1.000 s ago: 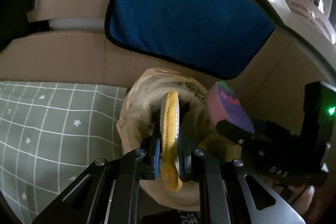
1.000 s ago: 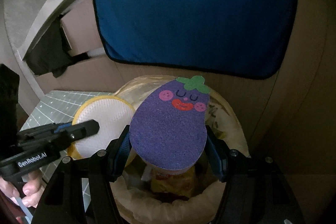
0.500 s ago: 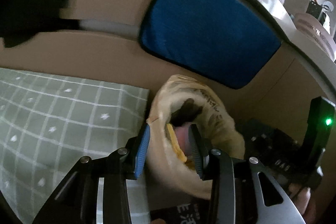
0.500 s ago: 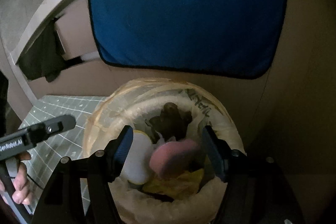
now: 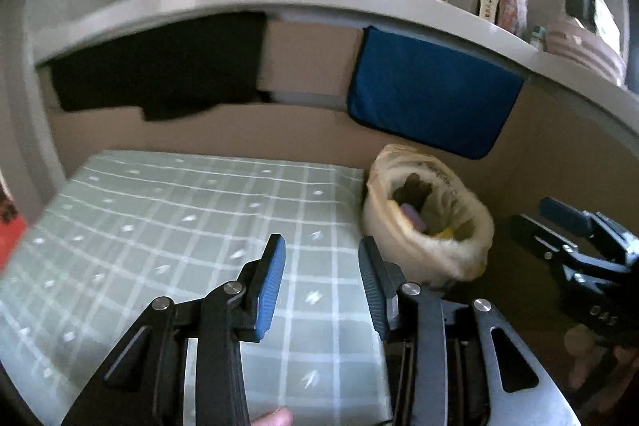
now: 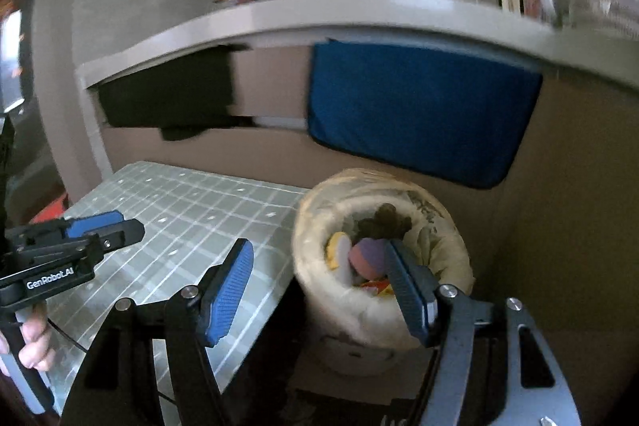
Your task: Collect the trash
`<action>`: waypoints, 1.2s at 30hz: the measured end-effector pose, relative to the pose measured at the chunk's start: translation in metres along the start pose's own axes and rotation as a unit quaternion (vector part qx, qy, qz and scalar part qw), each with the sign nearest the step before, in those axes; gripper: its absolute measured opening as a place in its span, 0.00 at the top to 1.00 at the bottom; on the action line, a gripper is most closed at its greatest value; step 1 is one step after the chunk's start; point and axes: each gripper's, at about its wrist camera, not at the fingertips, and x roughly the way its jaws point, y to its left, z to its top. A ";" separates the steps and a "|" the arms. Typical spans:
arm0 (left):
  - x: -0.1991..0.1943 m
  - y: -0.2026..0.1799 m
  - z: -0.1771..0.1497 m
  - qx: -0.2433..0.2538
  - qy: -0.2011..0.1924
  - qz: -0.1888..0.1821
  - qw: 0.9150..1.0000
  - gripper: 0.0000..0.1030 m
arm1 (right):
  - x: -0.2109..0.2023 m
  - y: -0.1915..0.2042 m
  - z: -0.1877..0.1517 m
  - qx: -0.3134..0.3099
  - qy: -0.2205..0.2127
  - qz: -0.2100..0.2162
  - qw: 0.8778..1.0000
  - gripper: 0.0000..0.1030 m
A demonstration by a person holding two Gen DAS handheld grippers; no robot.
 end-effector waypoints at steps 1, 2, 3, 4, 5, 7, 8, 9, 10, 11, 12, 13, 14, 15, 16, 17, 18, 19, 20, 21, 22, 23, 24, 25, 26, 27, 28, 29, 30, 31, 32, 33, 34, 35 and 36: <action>-0.009 0.000 -0.007 0.006 -0.004 0.007 1.000 0.62 | -0.006 0.005 -0.003 0.001 0.000 0.007 1.000 0.37; -0.020 0.001 -0.015 0.010 -0.008 0.015 1.000 0.62 | -0.016 0.013 -0.008 0.002 0.000 0.017 1.000 0.37; -0.029 0.002 -0.024 0.009 -0.012 0.021 1.000 0.62 | -0.026 0.022 -0.015 0.001 -0.003 0.023 1.000 0.37; -0.038 0.003 -0.031 0.009 -0.017 0.026 0.999 0.62 | -0.031 0.027 -0.018 -0.001 -0.005 0.024 1.000 0.37; -0.045 0.003 -0.037 0.011 -0.020 0.031 0.999 0.62 | -0.040 0.037 -0.025 -0.007 -0.010 0.022 1.000 0.37; -0.061 0.003 -0.048 0.017 -0.035 0.053 0.998 0.62 | -0.054 0.052 -0.036 -0.017 -0.021 0.005 1.000 0.37; -0.067 0.002 -0.053 0.018 -0.040 0.063 0.997 0.62 | -0.059 0.058 -0.040 -0.020 -0.025 -0.003 0.999 0.37; -0.075 0.002 -0.058 0.019 -0.046 0.069 0.996 0.62 | -0.064 0.065 -0.046 -0.024 -0.029 -0.009 0.999 0.37; -0.083 0.002 -0.064 0.022 -0.053 0.074 0.996 0.62 | -0.066 0.070 -0.050 -0.028 -0.032 -0.008 0.999 0.37; -0.089 0.001 -0.068 0.023 -0.056 0.077 0.995 0.62 | -0.068 0.073 -0.053 -0.029 -0.032 -0.003 0.999 0.37; -0.095 0.000 -0.072 0.024 -0.061 0.081 0.995 0.62 | -0.068 0.075 -0.056 -0.028 -0.030 0.006 0.999 0.37; -0.099 0.000 -0.075 0.025 -0.062 0.082 0.994 0.62 | -0.069 0.078 -0.060 -0.027 -0.025 0.016 0.999 0.37; -0.103 0.000 -0.078 0.023 -0.062 0.082 0.994 0.62 | -0.069 0.081 -0.064 -0.026 -0.020 0.023 0.999 0.37; -0.105 0.000 -0.078 0.022 -0.062 0.082 0.994 0.62 | -0.071 0.083 -0.067 -0.026 -0.019 0.024 0.999 0.37; -0.108 0.001 -0.081 0.017 -0.062 0.083 0.994 0.62 | -0.071 0.085 -0.070 -0.028 -0.019 0.024 0.999 0.37; -0.110 0.001 -0.082 0.015 -0.064 0.084 0.994 0.62 | -0.074 0.089 -0.072 -0.031 -0.021 0.021 0.999 0.37; -0.113 0.002 -0.083 0.012 -0.067 0.087 0.994 0.62 | -0.077 0.092 -0.074 -0.035 -0.025 0.018 0.999 0.37; -0.114 0.001 -0.084 0.011 -0.069 0.090 0.994 0.62 | -0.080 0.094 -0.076 -0.037 -0.030 0.015 0.999 0.37; -0.117 0.001 -0.085 0.010 -0.072 0.095 0.993 0.62 | -0.083 0.095 -0.077 -0.038 -0.035 0.013 0.999 0.37; -0.119 0.001 -0.086 0.009 -0.076 0.098 0.992 0.62 | -0.085 0.096 -0.077 -0.038 -0.039 0.010 0.998 0.37; -0.121 0.001 -0.086 0.009 -0.077 0.100 0.992 0.62 | -0.088 0.097 -0.077 -0.039 -0.043 0.009 0.998 0.37; -0.122 0.002 -0.087 0.007 -0.079 0.101 0.992 0.62 | -0.090 0.097 -0.077 -0.038 -0.045 0.008 0.998 0.37; -0.123 0.003 -0.087 0.004 -0.080 0.103 0.991 0.62 | -0.091 0.097 -0.077 -0.037 -0.045 0.008 0.998 0.37; -0.124 0.004 -0.087 0.002 -0.080 0.104 0.991 0.62 | -0.091 0.096 -0.077 -0.035 -0.044 0.010 0.998 0.37; -0.125 0.006 -0.088 -0.001 -0.081 0.105 0.991 0.62 | -0.092 0.096 -0.077 -0.033 -0.043 0.012 0.998 0.37; -0.125 0.006 -0.088 -0.004 -0.081 0.106 0.991 0.62 | -0.091 0.095 -0.077 -0.032 -0.041 0.014 0.999 0.37; -0.126 0.007 -0.088 -0.007 -0.082 0.107 0.991 0.62 | -0.090 0.095 -0.077 -0.030 -0.039 0.015 0.999 0.37; -0.127 0.008 -0.088 -0.008 -0.082 0.108 0.991 0.62 | -0.090 0.095 -0.078 -0.030 -0.037 0.016 0.999 0.37; -0.127 0.009 -0.089 -0.009 -0.083 0.109 0.990 0.62 | -0.090 0.096 -0.078 -0.029 -0.036 0.016 0.999 0.37; -0.128 0.009 -0.089 -0.010 -0.085 0.109 0.990 0.62 | -0.090 0.096 -0.078 -0.029 -0.036 0.016 0.999 0.37; -0.130 0.007 -0.089 -0.011 -0.087 0.109 0.990 0.62 | -0.090 0.096 -0.078 -0.029 -0.037 0.017 0.999 0.37; -0.130 0.008 -0.090 -0.010 -0.089 0.108 0.990 0.62 | -0.090 0.096 -0.078 -0.029 -0.038 0.017 0.999 0.37; -0.131 0.008 -0.090 -0.010 -0.091 0.108 0.990 0.62 | -0.090 0.097 -0.078 -0.030 -0.039 0.015 0.999 0.37; -0.132 0.007 -0.090 -0.010 -0.093 0.108 0.990 0.62 | -0.090 0.097 -0.078 -0.030 -0.040 0.015 0.999 0.37; -0.132 0.007 -0.090 -0.010 -0.094 0.108 0.990 0.62 | -0.090 0.098 -0.078 -0.030 -0.041 0.015 0.999 0.37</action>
